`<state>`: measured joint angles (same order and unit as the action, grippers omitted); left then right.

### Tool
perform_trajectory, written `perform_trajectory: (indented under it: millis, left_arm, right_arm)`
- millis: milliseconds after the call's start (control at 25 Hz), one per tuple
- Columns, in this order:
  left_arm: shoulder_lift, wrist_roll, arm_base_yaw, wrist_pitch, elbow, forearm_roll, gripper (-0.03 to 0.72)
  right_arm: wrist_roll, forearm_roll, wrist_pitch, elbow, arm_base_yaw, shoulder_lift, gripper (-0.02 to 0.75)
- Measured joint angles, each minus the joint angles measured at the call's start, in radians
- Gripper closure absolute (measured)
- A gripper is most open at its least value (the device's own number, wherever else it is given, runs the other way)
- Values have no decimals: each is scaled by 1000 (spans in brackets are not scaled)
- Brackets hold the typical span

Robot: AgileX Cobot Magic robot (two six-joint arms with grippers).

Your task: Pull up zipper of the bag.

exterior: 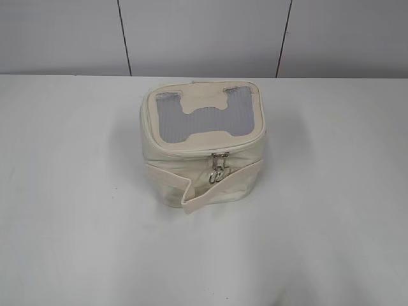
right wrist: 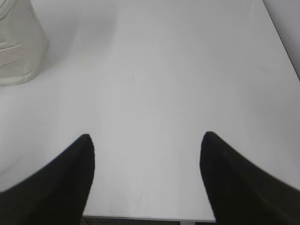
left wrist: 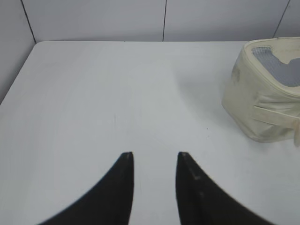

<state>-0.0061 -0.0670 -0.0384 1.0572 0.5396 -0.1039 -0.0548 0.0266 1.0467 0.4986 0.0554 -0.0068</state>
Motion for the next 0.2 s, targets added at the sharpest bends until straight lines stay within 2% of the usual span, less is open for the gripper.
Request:
perform_trajectory:
  millis: [200]
  left_arm:
    - [0,0,-1,0,0,0,442]
  right_arm:
    - [0,0,0,0,0,0,188]
